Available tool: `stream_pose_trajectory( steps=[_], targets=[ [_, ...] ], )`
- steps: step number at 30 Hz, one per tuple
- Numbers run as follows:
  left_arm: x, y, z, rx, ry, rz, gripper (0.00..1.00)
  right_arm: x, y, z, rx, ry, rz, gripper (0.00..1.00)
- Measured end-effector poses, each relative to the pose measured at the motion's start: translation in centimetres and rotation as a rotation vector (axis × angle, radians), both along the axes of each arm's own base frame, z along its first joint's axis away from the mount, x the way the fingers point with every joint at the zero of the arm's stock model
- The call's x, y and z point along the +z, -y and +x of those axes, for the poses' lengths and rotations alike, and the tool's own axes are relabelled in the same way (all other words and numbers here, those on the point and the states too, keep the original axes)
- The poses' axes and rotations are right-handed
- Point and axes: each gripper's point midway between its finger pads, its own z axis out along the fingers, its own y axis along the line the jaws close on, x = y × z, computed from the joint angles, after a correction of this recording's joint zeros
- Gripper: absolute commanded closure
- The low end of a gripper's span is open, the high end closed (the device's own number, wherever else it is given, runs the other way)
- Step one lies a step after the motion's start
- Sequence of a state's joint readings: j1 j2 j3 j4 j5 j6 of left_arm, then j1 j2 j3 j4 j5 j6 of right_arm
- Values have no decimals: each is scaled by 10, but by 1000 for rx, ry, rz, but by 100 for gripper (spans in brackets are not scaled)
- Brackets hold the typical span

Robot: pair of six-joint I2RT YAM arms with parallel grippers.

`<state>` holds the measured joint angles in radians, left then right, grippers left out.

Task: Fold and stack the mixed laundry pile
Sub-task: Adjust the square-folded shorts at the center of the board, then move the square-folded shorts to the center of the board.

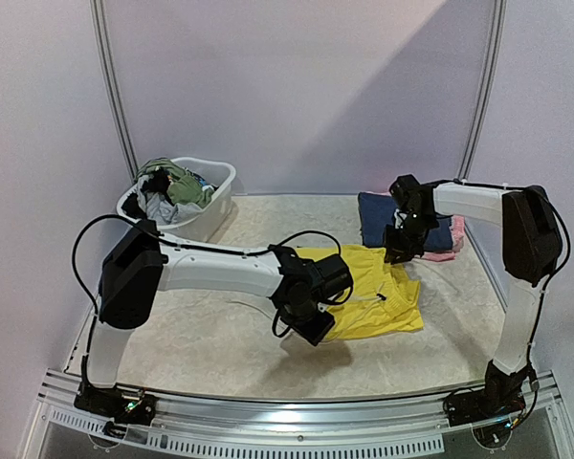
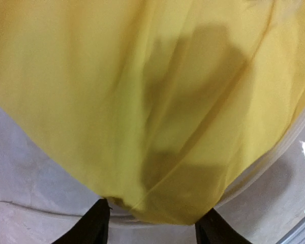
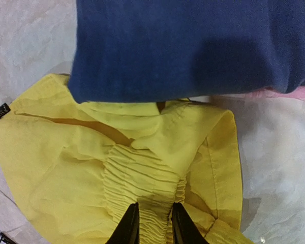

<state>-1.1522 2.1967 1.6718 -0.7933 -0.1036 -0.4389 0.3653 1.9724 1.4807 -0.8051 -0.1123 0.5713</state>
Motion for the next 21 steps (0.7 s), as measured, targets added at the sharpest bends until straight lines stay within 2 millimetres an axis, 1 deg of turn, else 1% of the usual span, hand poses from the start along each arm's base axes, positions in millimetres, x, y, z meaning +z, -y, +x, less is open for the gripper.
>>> stream_pose_trajectory(
  steps=[2,4,6,8,10,12,14,17,19,21],
  targets=[
    [9,-9,-2,-4,8,15,29,14,-4,8,8,23,15,63],
    [27,-14,-2,-12,24,4,23,32,-7,16,14,62,29,52],
    [50,-14,-2,-27,51,-28,19,50,-8,20,18,96,39,43],
    [80,-13,0,-42,93,-70,15,69,-6,18,22,126,48,34],
    [106,-11,1,-64,138,-104,14,90,-1,11,25,158,57,31],
    [125,-9,1,-83,174,-128,14,104,6,1,8,181,68,32],
    [135,-8,-1,-100,196,-136,14,109,17,-15,-17,183,72,33],
    [138,-13,-3,-110,204,-124,14,105,30,-45,-55,151,100,32],
    [137,-18,-5,-109,205,-114,15,100,31,-62,-62,123,131,32],
    [135,-25,-7,-108,202,-104,16,99,27,-73,-55,106,144,34]
  ],
)
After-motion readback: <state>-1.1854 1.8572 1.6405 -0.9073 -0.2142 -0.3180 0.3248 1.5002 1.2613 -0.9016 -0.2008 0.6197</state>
